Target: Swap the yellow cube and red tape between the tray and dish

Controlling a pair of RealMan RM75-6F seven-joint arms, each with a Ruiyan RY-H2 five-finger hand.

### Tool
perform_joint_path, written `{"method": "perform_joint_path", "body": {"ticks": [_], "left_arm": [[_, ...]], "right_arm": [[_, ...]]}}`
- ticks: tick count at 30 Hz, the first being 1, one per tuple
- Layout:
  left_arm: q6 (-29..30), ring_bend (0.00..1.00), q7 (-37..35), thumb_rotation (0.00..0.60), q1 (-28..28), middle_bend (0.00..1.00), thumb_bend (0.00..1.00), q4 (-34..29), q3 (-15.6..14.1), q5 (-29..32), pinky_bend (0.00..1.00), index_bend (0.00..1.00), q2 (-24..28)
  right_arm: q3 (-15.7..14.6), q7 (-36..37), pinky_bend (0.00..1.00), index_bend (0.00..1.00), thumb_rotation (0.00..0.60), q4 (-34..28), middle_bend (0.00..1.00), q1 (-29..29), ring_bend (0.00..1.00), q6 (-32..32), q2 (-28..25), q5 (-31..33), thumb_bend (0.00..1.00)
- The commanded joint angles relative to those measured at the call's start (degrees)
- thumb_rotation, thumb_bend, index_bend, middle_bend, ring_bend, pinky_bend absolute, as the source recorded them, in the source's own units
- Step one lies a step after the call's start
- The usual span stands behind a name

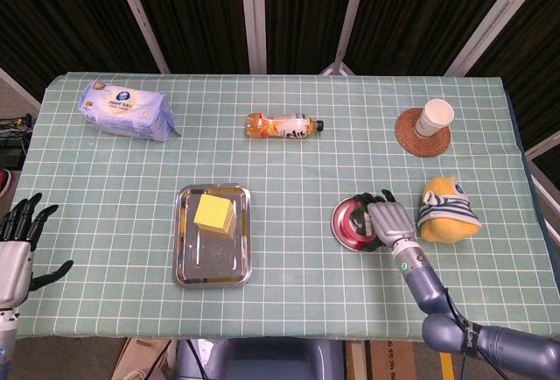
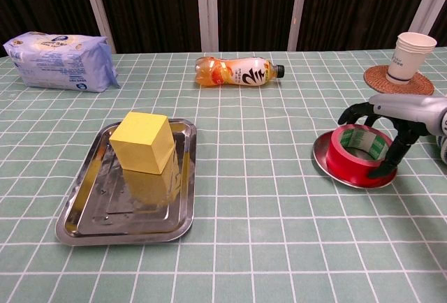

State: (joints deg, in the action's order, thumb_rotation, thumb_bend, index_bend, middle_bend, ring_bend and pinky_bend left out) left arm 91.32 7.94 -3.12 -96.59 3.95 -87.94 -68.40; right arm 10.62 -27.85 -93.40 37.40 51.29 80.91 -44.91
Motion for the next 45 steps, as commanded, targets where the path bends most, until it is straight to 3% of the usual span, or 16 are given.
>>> {"method": "perform_joint_path", "body": {"ticks": [1,8,15,23,32,39,42,45], "left_arm": [[0.13,0.0,-0.04,0.6,0.04,0.0,0.07,0.02,0.06,0.02,0.11,0.16,-0.04],[0.29,0.0,-0.65,0.6,0.14,0.0,0.06,-0.04,0.35,0.5,0.12,0.16,0.01],[0.2,0.0,-0.91,0.6,0.13,0.0,0.06,-0.04,0.31,0.48,0.12,0.16,0.07],[-0.85,0.0,-1.54,0.6,-0.25,0.0,0.06,0.15,1.09,2.34,0.12,0.16,0.29],[-1.9,0.0,-2.74,0.6,-0.57,0.0,0.07,0.64,1.85,4.27,0.12,0.16,0.78],[-2.51,0.0,-3.74,0.6,-0.69,0.0,0.07,0.91,2.23,5.42,0.12,0.16,1.2],[-2.09,0.0,-3.96,0.6,-0.55,0.0,0.07,0.73,2.12,4.96,0.12,0.16,1.36],[-1.72,0.0,-4.41,0.6,-0.42,0.0,0.07,0.71,2.02,4.52,0.12,0.16,1.48]], "right_arm": [[-0.48,0.46,0.03,0.29,0.6,1.48,0.27,0.46,0.32,0.56,1.28,-0.53,0.07],[-0.7,1.96,0.1,0.44,0.6,4.34,0.37,0.51,0.42,3.11,3.58,-3.62,0.11],[1.41,2.91,0.1,0.44,0.6,0.74,0.37,1.19,0.43,5.44,1.43,-6.31,0.11],[6.15,-3.48,0.1,0.44,0.6,-2.32,0.37,8.53,0.43,4.26,3.1,-0.41,0.11],[8.93,-7.57,0.1,0.44,0.6,9.4,0.37,19.31,0.43,-0.21,14.07,9.77,0.11],[6.8,-7.66,0.1,0.44,0.6,16.61,0.37,21.27,0.43,-1.76,18.02,12.48,0.11],[5.71,-7.41,0.06,0.38,0.6,18.25,0.33,21.09,0.36,-2.42,18.81,12.96,0.11],[4.51,-6.74,0.0,0.14,0.6,18.02,0.1,20.74,0.12,-5.1,18.38,14.46,0.08]]}}
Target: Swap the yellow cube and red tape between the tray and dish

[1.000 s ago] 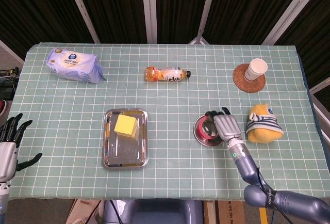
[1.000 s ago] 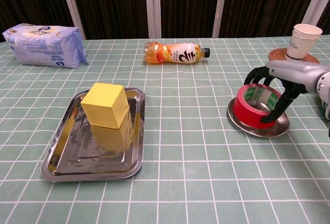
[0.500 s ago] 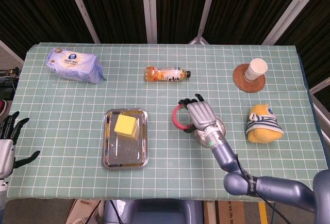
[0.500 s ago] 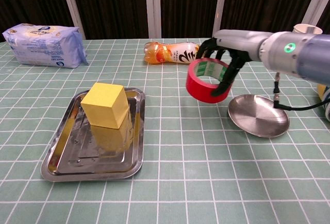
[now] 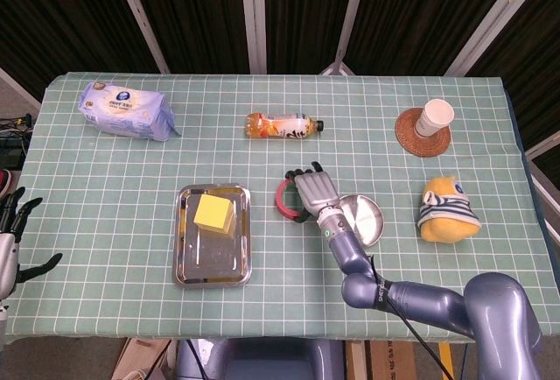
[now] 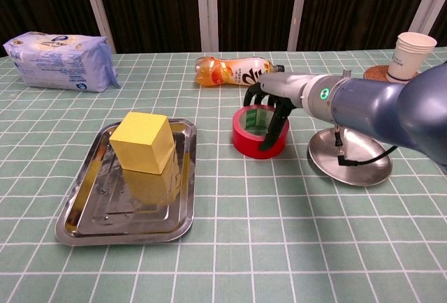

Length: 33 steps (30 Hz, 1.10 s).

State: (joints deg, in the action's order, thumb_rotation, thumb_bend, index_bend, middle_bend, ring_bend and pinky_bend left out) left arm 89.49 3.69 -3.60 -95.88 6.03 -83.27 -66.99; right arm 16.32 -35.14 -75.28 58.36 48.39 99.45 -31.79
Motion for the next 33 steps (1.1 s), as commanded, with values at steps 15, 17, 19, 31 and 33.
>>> {"method": "perform_joint_path", "body": {"ticks": [15,17,19,31,33], "left_arm": [[0.59,0.0,-1.54,0.6,-0.62,0.0,0.02,1.3,-0.64,-3.62,0.17,0.14,1.41],[-0.53,0.0,-0.75,0.6,-1.52,0.0,0.02,0.77,-0.94,-4.72,0.17,0.14,1.82],[-2.46,0.0,-0.43,0.6,-2.86,0.0,0.02,0.1,-0.89,-5.26,0.16,0.14,2.62],[-27.27,0.0,8.87,0.6,-19.72,0.0,0.0,-4.55,4.59,4.99,0.12,0.13,2.27],[-30.71,0.0,9.79,0.6,-22.62,0.0,0.0,-4.3,5.3,6.57,0.11,0.12,0.18]], "right_arm": [[-4.88,-5.84,0.0,0.0,0.6,-32.58,0.0,-8.62,0.0,18.65,-22.59,-4.35,0.0],[-5.81,-4.34,0.0,0.0,0.6,-37.91,0.0,-11.87,0.0,22.2,-27.84,-6.45,0.0],[-7.02,-1.39,0.0,0.0,0.6,-41.27,0.0,-15.22,0.0,24.23,-32.08,-9.17,0.0],[-21.31,28.39,0.0,0.0,0.6,-33.74,0.0,-39.79,0.0,35.04,-37.87,-35.62,0.0],[-22.68,31.87,0.0,0.0,0.6,-29.98,0.0,-42.06,0.0,35.09,-36.29,-37.12,0.0]]}}
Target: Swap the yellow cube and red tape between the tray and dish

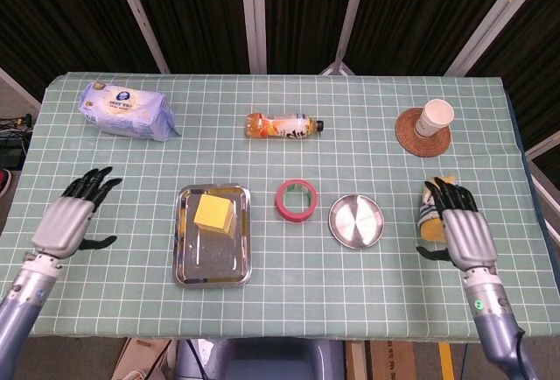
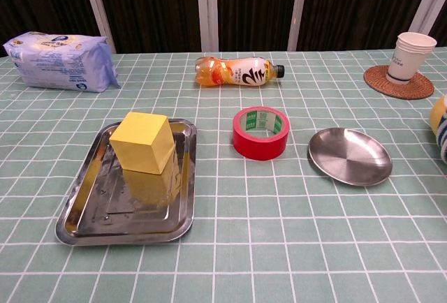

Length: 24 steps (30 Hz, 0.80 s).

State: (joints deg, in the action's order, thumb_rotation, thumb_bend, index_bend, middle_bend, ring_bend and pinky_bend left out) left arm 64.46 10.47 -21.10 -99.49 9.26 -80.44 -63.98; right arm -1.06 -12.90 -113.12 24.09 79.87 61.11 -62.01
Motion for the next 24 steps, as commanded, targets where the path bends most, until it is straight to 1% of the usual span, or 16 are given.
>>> {"method": "perform_joint_path", "body": {"ticks": [1,4,8,12,17,19,21,23,24], "left_arm": [[-7.15,0.0,3.35,0.6,-6.23,0.0,0.0,-0.48,2.3,4.63,0.11,0.12,-3.65],[-11.0,0.0,6.45,0.6,-10.0,0.0,0.0,0.84,3.0,8.04,0.1,0.12,-6.68],[-12.52,0.0,9.86,0.6,-13.66,0.0,0.0,3.47,3.63,11.2,0.1,0.12,-11.91],[-14.45,0.0,11.43,0.6,-16.27,0.0,0.0,6.34,3.07,13.32,0.11,0.12,-15.98],[-14.79,0.0,12.76,0.6,-18.48,0.01,0.0,9.59,2.54,14.96,0.17,0.12,-20.45],[-14.89,0.02,12.78,0.6,-19.07,0.03,0.0,11.15,1.96,15.03,0.19,0.12,-22.32],[-15.23,0.06,13.34,0.6,-19.63,0.08,0.02,12.4,1.46,15.56,0.22,0.13,-23.57],[-15.2,0.13,13.9,0.6,-20.28,0.16,0.1,13.98,1.15,15.8,0.27,0.17,-25.09],[-15.06,0.18,13.93,0.6,-20.54,0.22,0.17,14.66,1.02,15.7,0.31,0.2,-25.83]], "right_arm": [[-5.54,10.56,0.0,0.0,0.6,9.08,0.0,-8.3,0.0,3.43,2.54,-7.38,0.0],[-5.18,12.29,0.0,0.0,0.6,11.86,0.0,-8.82,0.0,1.7,3.23,-7.99,0.0],[-4.23,11.68,0.0,0.0,0.6,12.74,0.0,-9.34,0.0,0.45,3.77,-7.68,0.0],[-3.31,11.31,0.0,0.0,0.6,12.84,0.0,-9.89,0.0,-0.15,3.91,-7.49,0.0],[-2.31,11.08,0.0,0.0,0.6,13.12,0.0,-10.34,0.0,-1.44,4.09,-7.1,0.0],[-1.75,11.25,0.0,0.0,0.6,13.13,0.0,-10.64,0.0,-1.59,4.15,-6.96,0.0],[-1.3,11.6,0.0,0.0,0.6,13.13,0.0,-10.97,0.0,-1.51,4.15,-7.02,0.0],[-0.79,11.94,0.0,0.0,0.6,13.29,0.0,-11.33,0.0,-1.44,4.2,-7.1,0.0],[-0.56,12.2,0.0,0.0,0.6,13.34,0.0,-11.51,0.0,-1.45,4.19,-7.16,0.0]]}}
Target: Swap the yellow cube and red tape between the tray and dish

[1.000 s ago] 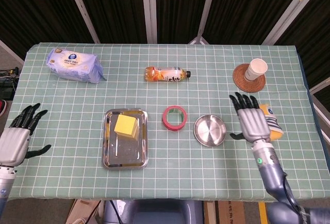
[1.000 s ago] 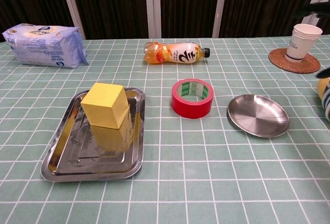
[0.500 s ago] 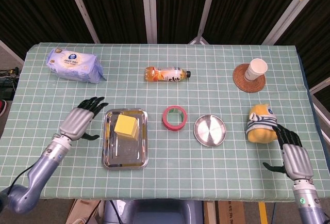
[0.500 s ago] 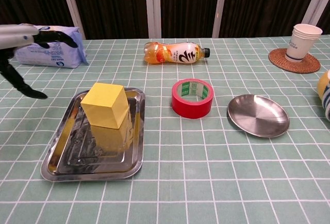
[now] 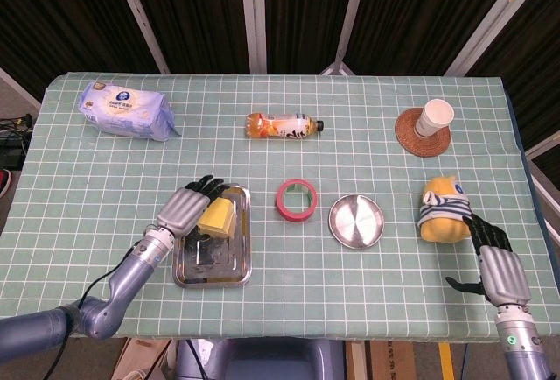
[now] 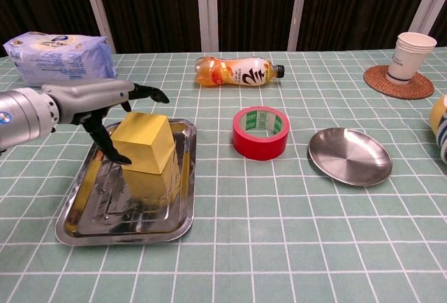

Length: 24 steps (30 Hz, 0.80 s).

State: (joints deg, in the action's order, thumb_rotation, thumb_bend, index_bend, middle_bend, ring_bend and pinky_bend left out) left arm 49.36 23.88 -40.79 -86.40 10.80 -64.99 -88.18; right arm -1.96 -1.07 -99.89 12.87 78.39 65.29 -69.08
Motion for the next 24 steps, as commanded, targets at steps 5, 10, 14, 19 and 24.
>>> {"method": "perform_joint_path", "body": {"ticks": [5,10,14,19,24], "left_arm": [[1.49,0.35,-0.81,0.6,-1.39,0.41,0.41,3.47,-0.83,-1.76,0.44,0.31,-3.43],[6.22,0.36,-5.19,0.6,-0.72,0.4,0.42,1.9,0.42,-5.85,0.44,0.31,-3.02],[9.61,0.35,-6.39,0.6,-0.2,0.37,0.41,-2.24,1.37,-8.49,0.43,0.31,-1.12],[7.62,0.32,-10.2,0.6,-1.86,0.34,0.4,-7.37,1.73,-10.18,0.4,0.31,-0.47],[2.45,0.3,-3.86,0.6,-6.23,0.31,0.37,-9.27,1.56,-7.6,0.39,0.31,-2.73]], "right_arm": [[1.32,1.72,0.0,0.0,0.6,0.4,0.0,-1.14,0.0,0.3,0.09,-0.84,0.0],[1.94,2.78,0.0,0.0,0.6,0.72,0.0,-1.72,0.0,0.02,0.21,-1.96,0.0],[2.48,3.21,0.0,0.0,0.6,0.78,0.0,-2.08,0.0,-0.09,0.22,-1.97,0.0],[3.24,3.72,0.0,0.0,0.6,1.03,0.0,-2.43,0.0,-0.74,0.11,-1.7,0.0],[3.82,4.21,0.0,0.0,0.6,1.39,0.0,-2.76,0.0,-1.38,-0.08,-1.57,0.0]]}}
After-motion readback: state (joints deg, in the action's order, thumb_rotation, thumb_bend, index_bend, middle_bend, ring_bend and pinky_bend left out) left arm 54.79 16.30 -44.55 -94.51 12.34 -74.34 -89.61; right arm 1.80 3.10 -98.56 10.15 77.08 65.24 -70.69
